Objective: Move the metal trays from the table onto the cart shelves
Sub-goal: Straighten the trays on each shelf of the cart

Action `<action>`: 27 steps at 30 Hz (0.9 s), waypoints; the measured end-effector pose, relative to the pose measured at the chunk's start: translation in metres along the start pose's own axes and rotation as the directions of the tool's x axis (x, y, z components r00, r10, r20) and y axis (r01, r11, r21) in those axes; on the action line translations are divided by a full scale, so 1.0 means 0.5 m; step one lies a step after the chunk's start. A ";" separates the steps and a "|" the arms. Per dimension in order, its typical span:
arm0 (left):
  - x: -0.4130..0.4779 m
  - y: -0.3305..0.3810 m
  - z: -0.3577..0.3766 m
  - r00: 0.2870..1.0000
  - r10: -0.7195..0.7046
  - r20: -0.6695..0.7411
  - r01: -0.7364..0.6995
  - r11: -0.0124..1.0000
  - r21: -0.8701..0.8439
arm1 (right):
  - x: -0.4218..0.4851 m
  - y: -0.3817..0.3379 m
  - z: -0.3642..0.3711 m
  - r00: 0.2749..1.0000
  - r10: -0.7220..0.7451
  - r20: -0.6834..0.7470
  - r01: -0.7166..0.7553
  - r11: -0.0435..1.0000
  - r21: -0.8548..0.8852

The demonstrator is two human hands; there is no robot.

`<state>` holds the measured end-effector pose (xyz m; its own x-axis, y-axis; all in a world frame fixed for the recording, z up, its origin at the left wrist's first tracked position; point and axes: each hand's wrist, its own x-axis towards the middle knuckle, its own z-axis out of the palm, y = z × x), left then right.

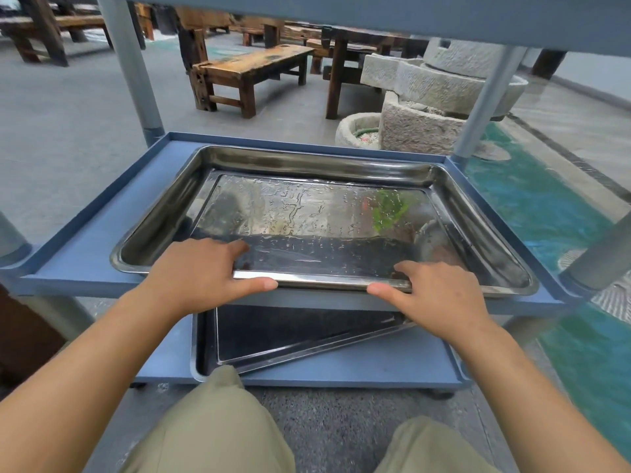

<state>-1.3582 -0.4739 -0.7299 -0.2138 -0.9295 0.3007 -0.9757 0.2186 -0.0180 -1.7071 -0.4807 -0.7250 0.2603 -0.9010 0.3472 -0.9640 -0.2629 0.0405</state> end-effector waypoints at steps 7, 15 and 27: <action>-0.018 0.010 -0.009 0.999 0.033 -0.002 -0.033 0.997 0.076 | -0.015 -0.005 0.001 0.995 -0.015 -0.094 0.015 1.000 -0.002; -0.114 0.077 -0.055 0.977 0.078 -0.199 -0.150 0.913 -0.379 | -0.105 -0.004 -0.003 0.918 -0.183 -0.352 0.364 0.740 0.565; -0.168 0.065 0.200 0.942 0.220 0.253 -0.103 0.907 -0.408 | -0.132 -0.045 0.286 0.897 -0.412 0.162 0.262 0.789 0.556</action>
<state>-1.3767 -0.4183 -0.8511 -0.4288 -0.9026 0.0383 -0.8431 0.4150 0.3420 -1.6947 -0.4649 -0.8828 0.6395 -0.7554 0.1426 -0.6617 -0.6353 -0.3980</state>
